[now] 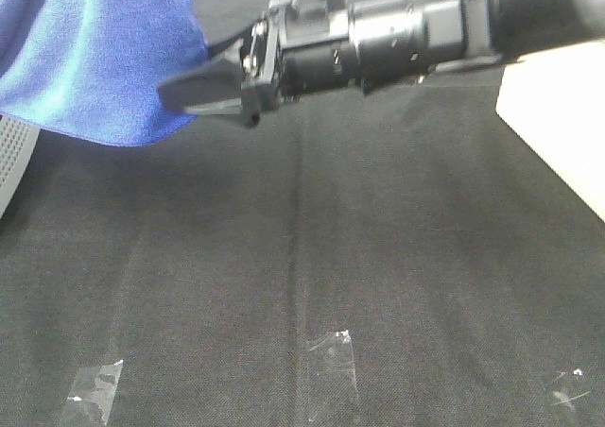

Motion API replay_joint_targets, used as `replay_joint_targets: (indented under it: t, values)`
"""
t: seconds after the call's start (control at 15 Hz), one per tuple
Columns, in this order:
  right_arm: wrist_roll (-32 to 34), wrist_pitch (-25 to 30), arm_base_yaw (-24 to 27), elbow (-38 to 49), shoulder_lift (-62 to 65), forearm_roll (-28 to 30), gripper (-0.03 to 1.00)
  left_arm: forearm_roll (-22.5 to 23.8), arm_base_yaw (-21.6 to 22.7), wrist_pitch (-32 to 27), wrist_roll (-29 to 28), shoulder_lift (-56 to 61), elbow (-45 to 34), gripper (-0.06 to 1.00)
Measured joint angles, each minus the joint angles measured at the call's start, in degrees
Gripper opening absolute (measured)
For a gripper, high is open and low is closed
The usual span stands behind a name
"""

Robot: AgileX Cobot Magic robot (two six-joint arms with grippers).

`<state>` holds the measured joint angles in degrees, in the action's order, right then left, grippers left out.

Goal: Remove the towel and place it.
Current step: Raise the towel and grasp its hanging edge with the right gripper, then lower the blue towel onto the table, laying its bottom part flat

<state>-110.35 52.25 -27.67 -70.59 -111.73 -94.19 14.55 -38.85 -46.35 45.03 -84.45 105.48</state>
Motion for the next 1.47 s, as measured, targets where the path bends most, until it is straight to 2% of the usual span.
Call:
replay_joint_targets:
  t: [0.33, 0.47, 0.6, 0.8, 1.0, 1.27, 1.47]
  values:
    - [-0.3, 3.2, 0.0, -1.0, -3.0, -3.2, 0.78, -1.0, 0.0, 2.5, 0.0, 0.0, 0.0, 0.00]
    - [-0.7, 4.0, 0.0, -1.4, -3.0, -4.7, 0.74, -1.1, 0.0, 2.8, 0.0, 0.0, 0.0, 0.00]
    - [-1.1, 4.1, 0.0, -1.4, -3.0, -5.2, 0.62, -1.1, 0.0, 2.8, 0.0, 0.0, 0.0, 0.00]
    - [-1.1, 4.1, 0.0, -1.4, -3.0, -5.2, 0.33, -1.1, 0.0, 2.8, 0.0, 0.0, 0.0, 0.00]
    - [-1.1, 4.1, 0.0, -1.4, -3.0, -4.7, 0.00, -1.1, 0.0, 2.8, 0.0, 0.0, 0.0, 0.00]
    - [1.7, 4.5, 0.0, -1.4, -3.0, -3.3, 0.00, -1.1, 0.0, 2.8, 0.0, 0.0, 0.0, 0.00]
    - [10.8, 2.0, 0.0, -1.4, -2.8, -2.0, 0.00, -1.1, 0.0, 2.7, 0.0, 0.0, 0.0, 0.00]
